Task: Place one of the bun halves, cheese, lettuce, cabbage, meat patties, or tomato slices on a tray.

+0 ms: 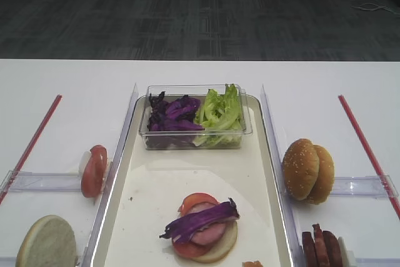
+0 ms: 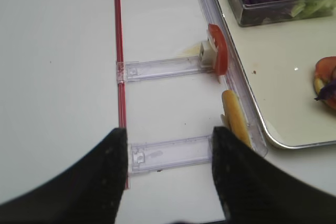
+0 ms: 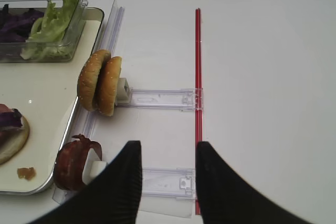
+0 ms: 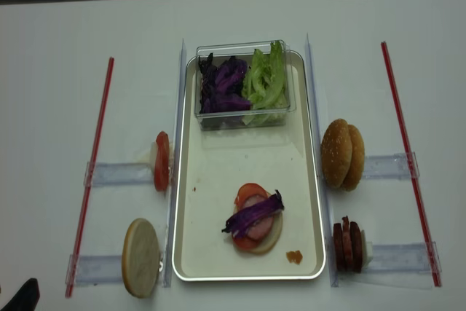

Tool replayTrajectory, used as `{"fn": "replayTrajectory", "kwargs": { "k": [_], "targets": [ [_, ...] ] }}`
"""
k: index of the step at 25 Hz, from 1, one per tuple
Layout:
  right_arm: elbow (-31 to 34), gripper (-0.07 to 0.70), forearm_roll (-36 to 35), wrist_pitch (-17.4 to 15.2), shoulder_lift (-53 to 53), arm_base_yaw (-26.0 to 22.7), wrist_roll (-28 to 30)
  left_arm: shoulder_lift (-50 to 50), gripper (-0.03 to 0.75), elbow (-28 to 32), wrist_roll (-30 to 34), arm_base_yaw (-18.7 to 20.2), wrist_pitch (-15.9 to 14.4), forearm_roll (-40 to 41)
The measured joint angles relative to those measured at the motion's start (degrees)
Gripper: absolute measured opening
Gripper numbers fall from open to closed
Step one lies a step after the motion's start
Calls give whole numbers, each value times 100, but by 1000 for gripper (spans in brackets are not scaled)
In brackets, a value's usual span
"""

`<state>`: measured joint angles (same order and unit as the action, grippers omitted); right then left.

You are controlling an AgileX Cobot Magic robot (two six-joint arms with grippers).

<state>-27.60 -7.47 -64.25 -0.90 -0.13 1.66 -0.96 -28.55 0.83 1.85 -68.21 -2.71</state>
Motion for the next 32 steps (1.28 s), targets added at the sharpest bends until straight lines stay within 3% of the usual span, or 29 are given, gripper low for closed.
{"fn": "replayTrajectory", "kwargs": {
  "k": [32],
  "targets": [
    [0,272,0,0,0,0,0,0,382,40,86,-49,68,-9]
  ]
}}
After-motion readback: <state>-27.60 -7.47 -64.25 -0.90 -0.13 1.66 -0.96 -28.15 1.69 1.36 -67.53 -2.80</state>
